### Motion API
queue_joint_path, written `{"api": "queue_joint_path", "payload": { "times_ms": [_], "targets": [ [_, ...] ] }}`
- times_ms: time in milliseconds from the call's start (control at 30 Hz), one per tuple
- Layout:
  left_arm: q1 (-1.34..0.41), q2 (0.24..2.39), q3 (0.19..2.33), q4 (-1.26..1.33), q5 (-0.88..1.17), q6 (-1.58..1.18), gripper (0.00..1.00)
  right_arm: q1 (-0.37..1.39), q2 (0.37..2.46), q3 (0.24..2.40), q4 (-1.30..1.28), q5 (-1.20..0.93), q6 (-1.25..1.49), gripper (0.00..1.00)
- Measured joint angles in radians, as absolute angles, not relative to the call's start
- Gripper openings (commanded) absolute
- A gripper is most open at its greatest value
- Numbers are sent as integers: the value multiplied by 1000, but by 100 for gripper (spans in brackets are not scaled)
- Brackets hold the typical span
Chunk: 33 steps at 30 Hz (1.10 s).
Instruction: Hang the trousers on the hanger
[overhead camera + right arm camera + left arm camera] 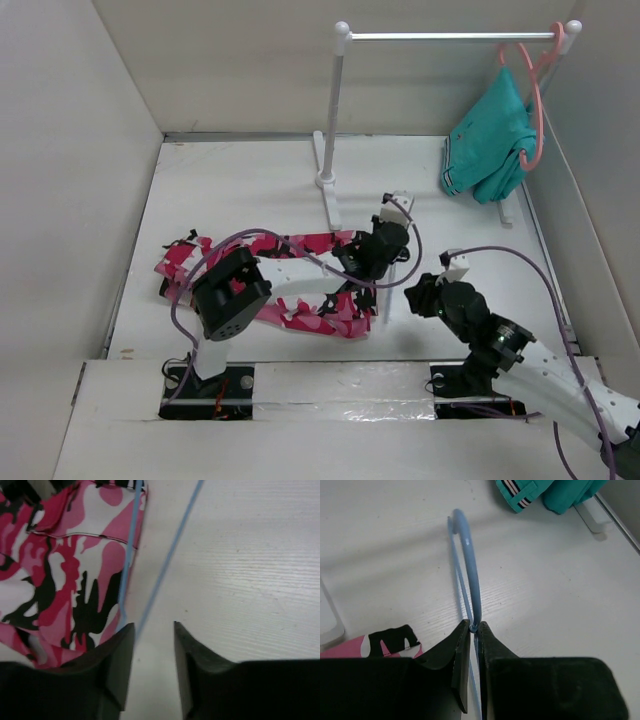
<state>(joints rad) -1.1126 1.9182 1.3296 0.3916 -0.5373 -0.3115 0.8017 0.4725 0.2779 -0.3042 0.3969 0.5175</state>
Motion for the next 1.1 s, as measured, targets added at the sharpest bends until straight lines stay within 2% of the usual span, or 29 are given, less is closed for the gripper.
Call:
{"api": "queue_joint_path", "payload": {
  "times_ms": [100, 200, 233, 267, 300, 333, 367, 400, 567, 667, 700, 800, 867, 1000, 1100],
  "targets": [
    [-1110, 1843, 1189, 440, -534, -366, 0, 816, 410, 278, -327, 366, 517, 65],
    [-1105, 1777, 1059, 498, -539, -431, 0, 823, 362, 281, -362, 343, 516, 67],
    [-1104, 1762, 1032, 517, -539, -450, 0, 824, 349, 283, -375, 337, 513, 62],
    [-1104, 1743, 1002, 542, -539, -470, 0, 825, 339, 287, -387, 331, 508, 51],
    [-1105, 1722, 972, 558, -538, -490, 0, 826, 333, 294, -394, 324, 498, 22],
    [-1109, 1702, 940, 577, -535, -515, 0, 826, 331, 302, -398, 317, 490, 9],
    [-1113, 1683, 906, 596, -535, -542, 0, 826, 332, 310, -394, 310, 487, 1],
    [-1118, 1666, 876, 610, -535, -566, 0, 826, 341, 318, -389, 305, 483, 0],
    [-1171, 1628, 759, 698, -584, -686, 0, 826, 527, 325, -271, 272, 459, 0],
    [-1192, 1628, 730, 733, -631, -739, 0, 826, 701, 327, -182, 260, 444, 10],
    [-1195, 1628, 716, 748, -646, -756, 0, 826, 757, 327, -145, 253, 441, 21],
    [-1196, 1628, 675, 781, -690, -803, 0, 825, 895, 332, -51, 234, 432, 36],
    [-1196, 1628, 662, 799, -710, -823, 0, 820, 978, 336, 23, 220, 430, 38],
    [-1196, 1628, 644, 826, -725, -841, 0, 807, 1103, 345, 150, 192, 442, 50],
    [-1196, 1628, 619, 850, -728, -851, 0, 789, 1176, 345, 245, 156, 450, 51]
  ]
}}
